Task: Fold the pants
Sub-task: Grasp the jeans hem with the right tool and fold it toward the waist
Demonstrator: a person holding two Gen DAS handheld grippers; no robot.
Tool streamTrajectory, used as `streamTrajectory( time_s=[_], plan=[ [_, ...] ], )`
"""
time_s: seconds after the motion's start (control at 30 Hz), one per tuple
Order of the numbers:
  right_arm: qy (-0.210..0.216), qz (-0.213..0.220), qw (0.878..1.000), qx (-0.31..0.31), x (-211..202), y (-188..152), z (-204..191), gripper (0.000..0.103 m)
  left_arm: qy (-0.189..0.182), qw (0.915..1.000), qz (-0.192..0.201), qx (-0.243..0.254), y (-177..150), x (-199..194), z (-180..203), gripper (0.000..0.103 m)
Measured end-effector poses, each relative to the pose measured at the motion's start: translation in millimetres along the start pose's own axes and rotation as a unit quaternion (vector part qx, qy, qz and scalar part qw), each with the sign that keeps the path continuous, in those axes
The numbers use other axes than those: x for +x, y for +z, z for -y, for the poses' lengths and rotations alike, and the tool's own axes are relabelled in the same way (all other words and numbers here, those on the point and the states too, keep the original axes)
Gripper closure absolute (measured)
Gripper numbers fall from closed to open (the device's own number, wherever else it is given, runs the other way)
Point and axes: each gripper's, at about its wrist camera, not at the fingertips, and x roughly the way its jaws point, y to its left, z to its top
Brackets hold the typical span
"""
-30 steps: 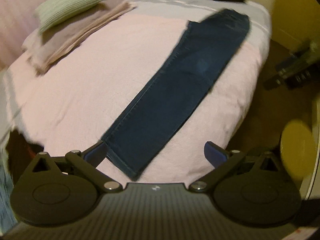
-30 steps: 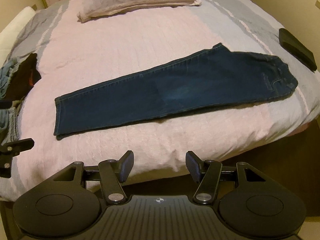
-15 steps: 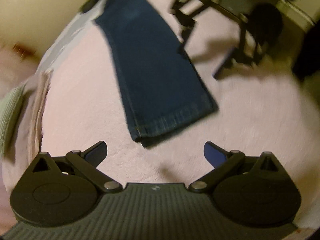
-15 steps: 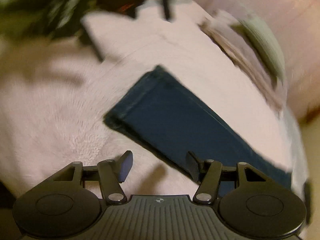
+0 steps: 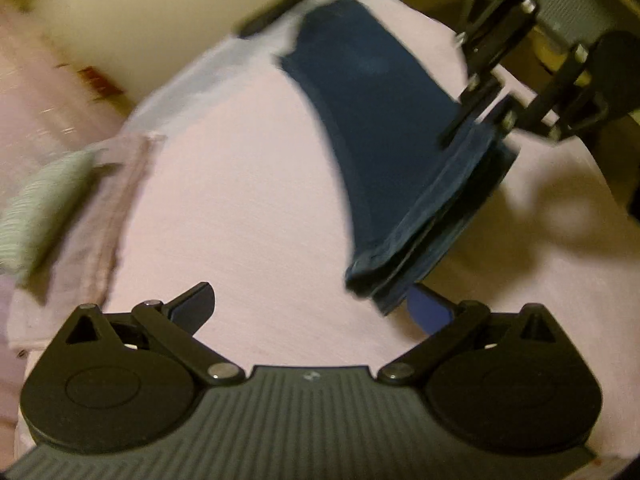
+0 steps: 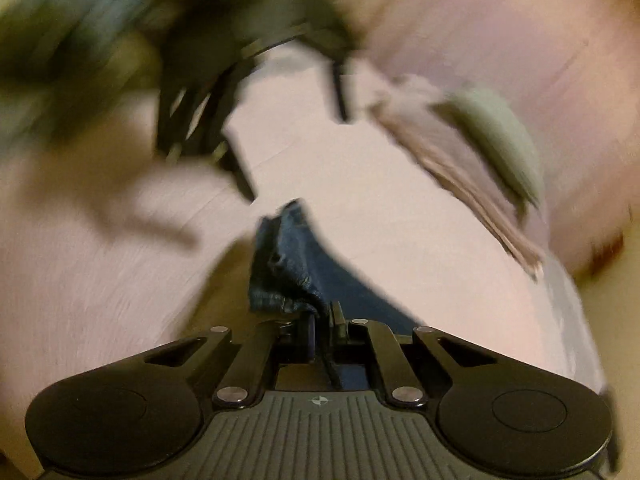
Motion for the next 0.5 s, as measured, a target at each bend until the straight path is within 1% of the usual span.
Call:
streamTrajectory(
  time_s=[0.03, 0.1, 0.13, 0.23, 0.27, 0.33, 0.37, 0.43, 0.5],
  plan=[
    [0.000, 0.007, 0.999, 0.049, -8, 8, 29, 0.101, 0.008, 0.9999, 0.002, -0.009, 11, -1, -14, 0.002],
    [-0.001, 0.025, 0.988, 0.151, -23, 20, 94, 0.101, 0.018, 0.9996, 0.009, -0.021, 36, 0, -38, 0.002],
    [-0.002, 0.034, 0.980, 0.195, -30, 21, 127, 0.101, 0.018, 0.9995, 0.012, -0.025, 51, 2, -49, 0.002],
    [-0.016, 0.058, 0.947, 0.314, -49, 9, 228, 0.101, 0.011, 0.9991, 0.030, -0.029, 103, 21, -71, 0.002],
    [-0.019, 0.064, 0.933, 0.353, -51, -3, 263, 0.101, 0.001, 0.9988, 0.036, -0.033, 126, 31, -77, 0.002],
    [-0.020, 0.070, 0.906, 0.418, -56, -34, 319, 0.101, -0.014, 0.9979, 0.050, -0.040, 167, 54, -82, 0.002],
    [-0.012, 0.070, 0.887, 0.455, -53, -56, 349, 0.101, -0.021, 0.9974, 0.055, -0.043, 186, 67, -83, 0.002],
    [-0.010, 0.067, 0.863, 0.500, -42, -98, 394, 0.101, -0.036, 0.9965, 0.061, -0.044, 228, 100, -81, 0.002],
    [-0.006, 0.059, 0.829, 0.557, -20, -153, 430, 0.101, -0.056, 0.9952, 0.067, -0.045, 262, 133, -74, 0.002]
  ],
)
